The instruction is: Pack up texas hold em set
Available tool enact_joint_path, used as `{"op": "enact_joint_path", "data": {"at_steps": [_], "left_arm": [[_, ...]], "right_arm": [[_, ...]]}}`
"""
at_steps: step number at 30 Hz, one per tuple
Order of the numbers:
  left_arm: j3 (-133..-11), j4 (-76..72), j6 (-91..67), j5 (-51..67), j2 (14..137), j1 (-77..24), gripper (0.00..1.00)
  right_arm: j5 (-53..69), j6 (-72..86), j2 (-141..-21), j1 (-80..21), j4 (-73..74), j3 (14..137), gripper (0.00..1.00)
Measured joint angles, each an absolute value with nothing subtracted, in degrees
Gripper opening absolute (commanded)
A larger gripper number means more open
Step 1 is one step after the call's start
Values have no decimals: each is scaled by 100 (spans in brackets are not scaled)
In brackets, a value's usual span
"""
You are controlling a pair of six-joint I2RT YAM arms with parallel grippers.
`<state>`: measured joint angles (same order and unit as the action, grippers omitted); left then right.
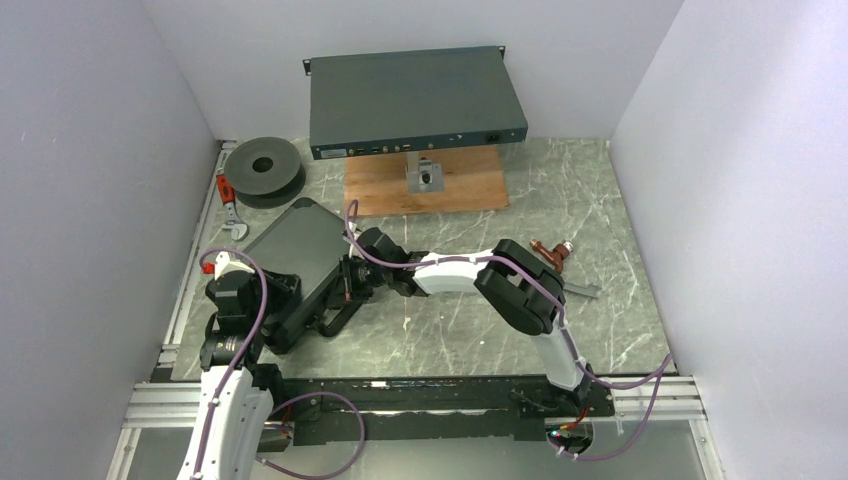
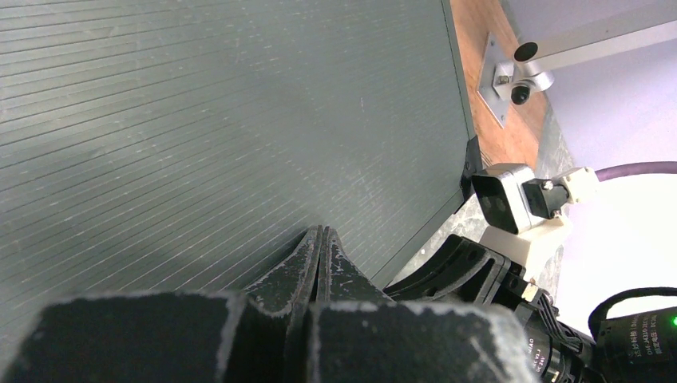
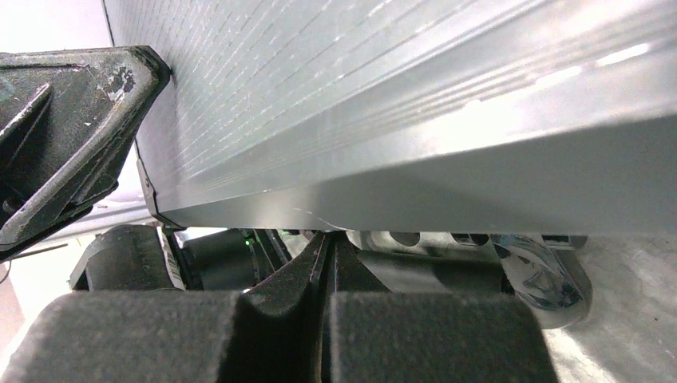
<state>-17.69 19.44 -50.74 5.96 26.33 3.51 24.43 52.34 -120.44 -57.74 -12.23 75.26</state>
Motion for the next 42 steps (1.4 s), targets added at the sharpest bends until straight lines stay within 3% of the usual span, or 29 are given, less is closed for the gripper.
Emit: {"op": "enact_joint_path", "data": {"at_steps": [26,34,42], "left_arm": [[-1767,1935,-5074,598,2635,351,0],[-1758,1920,-5072,600,2637,351,0],[-1739,1881,-5074,598,2637,351,0]], "right_arm": [[2268,5098,-12057,-5778,-1361,7406,0],[1793,5378,-11931,-5881,-1940,6969,0],[908,5557,-11917,-5787,-1527,6860,0]]}}
